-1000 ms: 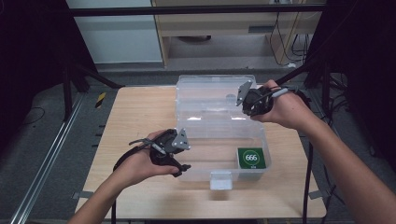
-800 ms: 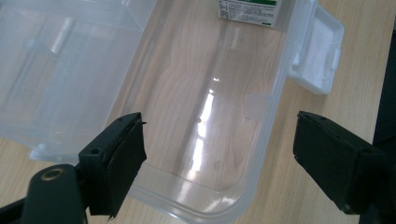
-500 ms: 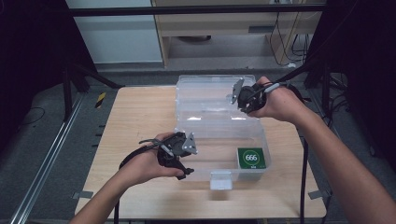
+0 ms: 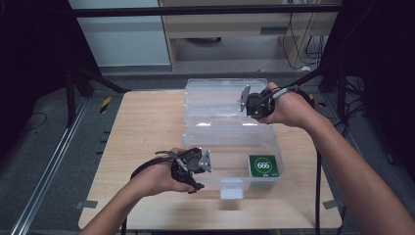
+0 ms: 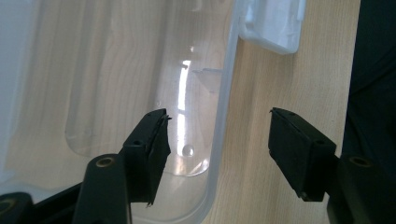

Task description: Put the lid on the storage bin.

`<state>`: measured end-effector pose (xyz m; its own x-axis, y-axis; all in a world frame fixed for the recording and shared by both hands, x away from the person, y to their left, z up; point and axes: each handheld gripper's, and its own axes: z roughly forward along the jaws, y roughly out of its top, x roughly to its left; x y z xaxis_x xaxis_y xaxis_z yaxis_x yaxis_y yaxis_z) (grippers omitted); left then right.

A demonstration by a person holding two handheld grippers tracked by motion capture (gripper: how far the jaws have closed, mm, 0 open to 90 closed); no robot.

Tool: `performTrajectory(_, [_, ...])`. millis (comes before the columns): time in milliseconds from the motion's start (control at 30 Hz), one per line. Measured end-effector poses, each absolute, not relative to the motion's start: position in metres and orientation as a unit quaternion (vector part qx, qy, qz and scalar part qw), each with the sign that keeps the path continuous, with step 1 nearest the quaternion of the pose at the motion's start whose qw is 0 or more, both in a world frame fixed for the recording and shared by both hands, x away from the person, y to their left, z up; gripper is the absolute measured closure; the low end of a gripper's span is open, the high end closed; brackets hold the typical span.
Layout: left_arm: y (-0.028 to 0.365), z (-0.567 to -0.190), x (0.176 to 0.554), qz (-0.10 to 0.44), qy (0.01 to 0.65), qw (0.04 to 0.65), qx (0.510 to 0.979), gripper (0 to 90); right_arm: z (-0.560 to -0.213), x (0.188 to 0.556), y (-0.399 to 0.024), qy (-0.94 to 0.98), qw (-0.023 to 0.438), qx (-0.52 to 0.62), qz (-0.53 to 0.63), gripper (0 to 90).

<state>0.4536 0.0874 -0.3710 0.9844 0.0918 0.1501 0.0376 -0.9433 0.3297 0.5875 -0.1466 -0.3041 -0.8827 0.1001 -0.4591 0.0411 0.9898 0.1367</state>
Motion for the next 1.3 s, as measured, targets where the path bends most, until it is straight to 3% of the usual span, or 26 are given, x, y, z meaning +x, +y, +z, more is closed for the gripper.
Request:
performTrajectory(233, [0.085, -0.381, 0.456, 0.076, 0.030, 0.155, 0.985, 47.5, -0.304, 0.589, -0.147, 0.967, 0.243, 0.038, 0.062, 77.7])
performTrajectory(633, [0.078, -0.393, 0.462, 0.065, 0.032, 0.149, 0.986, 77.5, -0.306, 0.587, -0.145, 0.966, 0.250, 0.031, 0.058, 79.5])
performTrajectory(800, [0.079, -0.395, 0.464, 0.054, 0.035, 0.156, 0.986, 82.2, -0.307, 0.587, -0.146, 0.966, 0.250, 0.028, 0.062, 80.0])
performTrajectory(1300, [0.075, -0.395, 0.458, 0.081, 0.053, 0.144, 0.985, 81.9, -0.304, 0.584, -0.143, 0.969, 0.241, 0.017, 0.058, 84.4])
